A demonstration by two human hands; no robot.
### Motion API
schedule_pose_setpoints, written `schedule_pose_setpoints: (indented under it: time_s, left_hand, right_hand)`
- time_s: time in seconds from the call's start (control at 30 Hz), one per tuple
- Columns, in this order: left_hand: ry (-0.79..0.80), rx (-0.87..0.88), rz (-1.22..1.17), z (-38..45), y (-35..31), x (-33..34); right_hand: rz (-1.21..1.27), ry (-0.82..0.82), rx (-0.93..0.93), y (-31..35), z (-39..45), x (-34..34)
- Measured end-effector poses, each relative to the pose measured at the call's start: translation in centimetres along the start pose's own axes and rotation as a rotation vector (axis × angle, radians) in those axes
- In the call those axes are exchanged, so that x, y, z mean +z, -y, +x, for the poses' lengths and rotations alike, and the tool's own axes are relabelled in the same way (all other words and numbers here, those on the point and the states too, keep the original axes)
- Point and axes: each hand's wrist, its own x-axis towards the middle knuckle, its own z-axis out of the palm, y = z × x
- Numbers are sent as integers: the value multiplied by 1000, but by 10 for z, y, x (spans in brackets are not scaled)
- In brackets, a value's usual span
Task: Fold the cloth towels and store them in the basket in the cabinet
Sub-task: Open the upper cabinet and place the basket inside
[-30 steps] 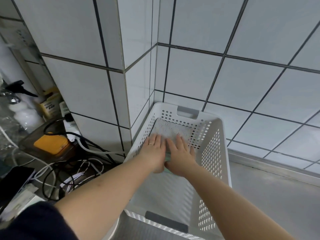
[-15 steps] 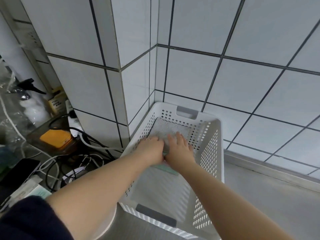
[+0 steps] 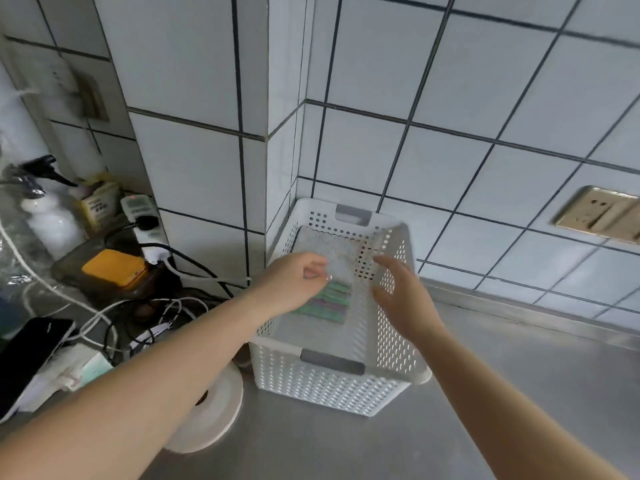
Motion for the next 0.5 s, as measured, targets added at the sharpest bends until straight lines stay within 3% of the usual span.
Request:
schedule_pose_setpoints:
  time_s: [0.17,0.5]
  left_hand:
    - [142,142,-4,-33,16,-31]
    - [369,302,-84,-100,19,-36]
  right_hand:
    - [29,-148,201,39,-65,23]
    - [84,-367,404,98,-180,48]
